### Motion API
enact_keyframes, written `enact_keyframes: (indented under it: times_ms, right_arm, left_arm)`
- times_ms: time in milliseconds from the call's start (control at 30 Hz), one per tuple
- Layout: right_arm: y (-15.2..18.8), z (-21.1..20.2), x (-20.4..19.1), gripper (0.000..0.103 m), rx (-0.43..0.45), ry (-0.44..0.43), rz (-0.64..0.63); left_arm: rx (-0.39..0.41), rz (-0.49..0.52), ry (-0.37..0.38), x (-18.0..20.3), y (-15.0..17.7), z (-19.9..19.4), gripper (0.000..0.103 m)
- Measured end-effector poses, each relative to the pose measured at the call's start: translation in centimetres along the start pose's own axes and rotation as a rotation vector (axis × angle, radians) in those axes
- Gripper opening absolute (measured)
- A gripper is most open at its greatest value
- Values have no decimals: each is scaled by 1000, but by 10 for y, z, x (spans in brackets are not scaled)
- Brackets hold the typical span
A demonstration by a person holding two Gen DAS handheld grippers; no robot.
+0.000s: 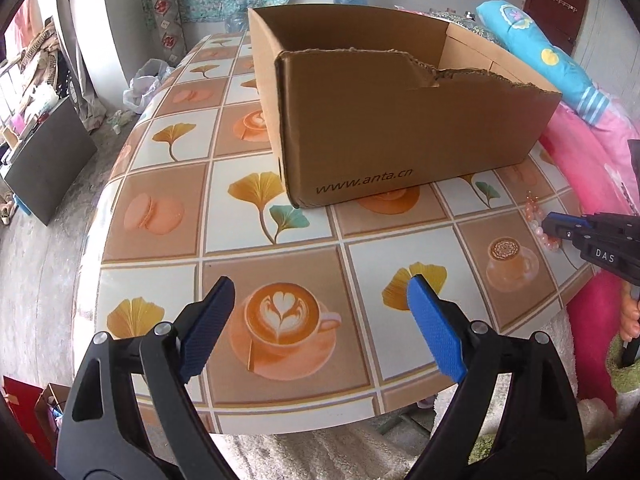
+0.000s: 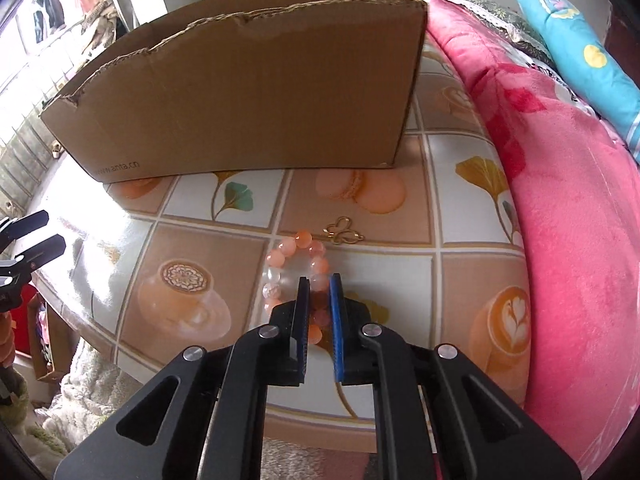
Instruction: Organize jewelry
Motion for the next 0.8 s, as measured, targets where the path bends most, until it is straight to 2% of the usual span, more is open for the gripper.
enact_keyframes:
  times_ms: [433, 567, 700, 767, 800]
  right_arm:
    - [-29, 6, -97, 10, 9, -172, -99]
    - [-38, 9, -115, 10, 5, -241, -91]
    - [-44, 7, -117, 11, 7, -261, -72]
    - [-45, 5, -110, 15, 7, -261, -59]
    - [-44, 3, -107, 25, 7, -257, -49]
  left_arm:
    - [-2, -59, -52, -25, 8, -3, 84]
    - [-7, -69, -54, -28, 10, -1, 84]
    - [-18, -70, -58, -29, 11, 3, 84]
    - [-21, -72, -57, -29, 11, 5, 84]
    - [-22, -74, -54, -29, 11, 5, 84]
Point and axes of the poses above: each gripper's, at about its wrist camera, not at the fingertips, and z roughly the way its jaws point, x to its right, y to its underside, the point moved 6 cm from there along z, roughly the way its jaws point, and after that the axes turned 9 degrees about y, right-handed, at the moved point
